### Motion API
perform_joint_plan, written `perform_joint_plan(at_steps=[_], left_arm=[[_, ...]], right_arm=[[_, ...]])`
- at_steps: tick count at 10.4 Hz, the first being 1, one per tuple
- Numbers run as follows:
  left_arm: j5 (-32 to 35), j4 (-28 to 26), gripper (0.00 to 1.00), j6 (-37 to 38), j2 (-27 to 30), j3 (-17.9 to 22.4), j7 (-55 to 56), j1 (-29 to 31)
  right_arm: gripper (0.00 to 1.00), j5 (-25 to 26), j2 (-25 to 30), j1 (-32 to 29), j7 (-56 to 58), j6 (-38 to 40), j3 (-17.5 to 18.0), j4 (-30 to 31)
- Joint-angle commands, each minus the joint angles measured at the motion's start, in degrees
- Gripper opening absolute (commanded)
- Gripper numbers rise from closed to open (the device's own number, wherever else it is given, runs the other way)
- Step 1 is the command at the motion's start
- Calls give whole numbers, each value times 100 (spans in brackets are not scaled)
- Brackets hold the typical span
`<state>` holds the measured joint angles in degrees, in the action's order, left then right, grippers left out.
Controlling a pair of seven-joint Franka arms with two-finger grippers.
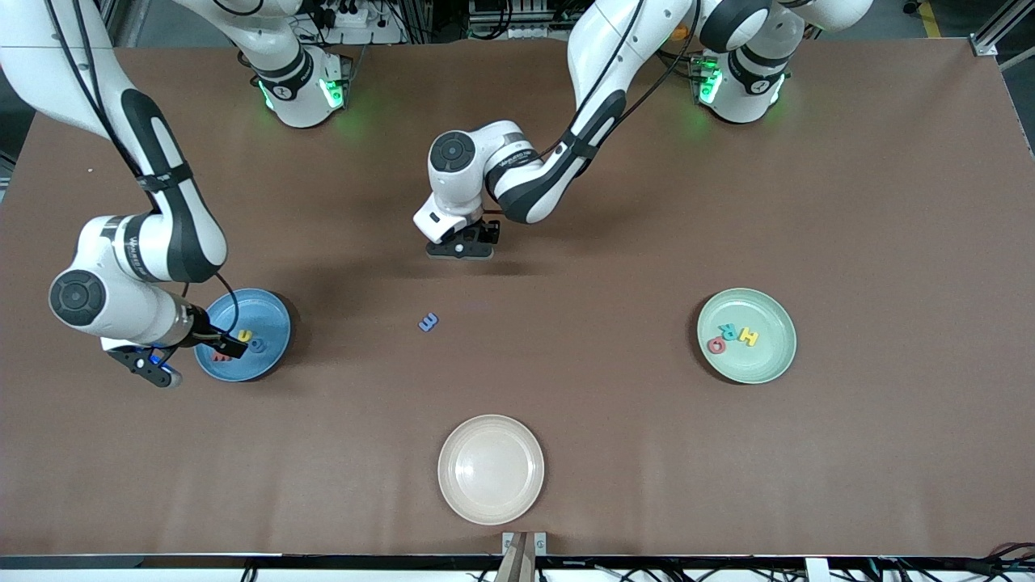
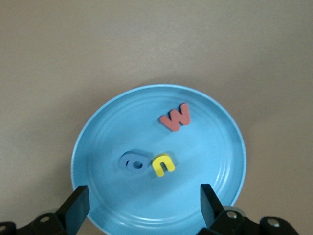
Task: Sort upper and lower case letters into plates
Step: 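Grasp the blue Z with the left gripper while the right gripper withdraws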
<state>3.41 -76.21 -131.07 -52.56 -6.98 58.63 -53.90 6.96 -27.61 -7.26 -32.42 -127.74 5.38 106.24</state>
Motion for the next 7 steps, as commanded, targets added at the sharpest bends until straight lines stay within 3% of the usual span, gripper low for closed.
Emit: perform_joint_plan(at_steps=[1,2,5,6,7], left_arm=[[-130,151,73,29,-148,101,87,-103],[-130,151,72,29,-175,101,78,-103],[-130,133,48,56,-175,101,61,-103],[-104,133,28,56,-167,109,43,-103],[-69,133,0,56,-166,110,52,-112]], right_arm=[[100,69,19,145,-386,21,24,-59],[100,52,11,233,-571,21,33,-103],[100,-1,-25,706,-1457,21,33,-339],[100,-1,-129,821,-1669,21,33,-462],[100,-1,-165,944,-1880,21,33,-524]])
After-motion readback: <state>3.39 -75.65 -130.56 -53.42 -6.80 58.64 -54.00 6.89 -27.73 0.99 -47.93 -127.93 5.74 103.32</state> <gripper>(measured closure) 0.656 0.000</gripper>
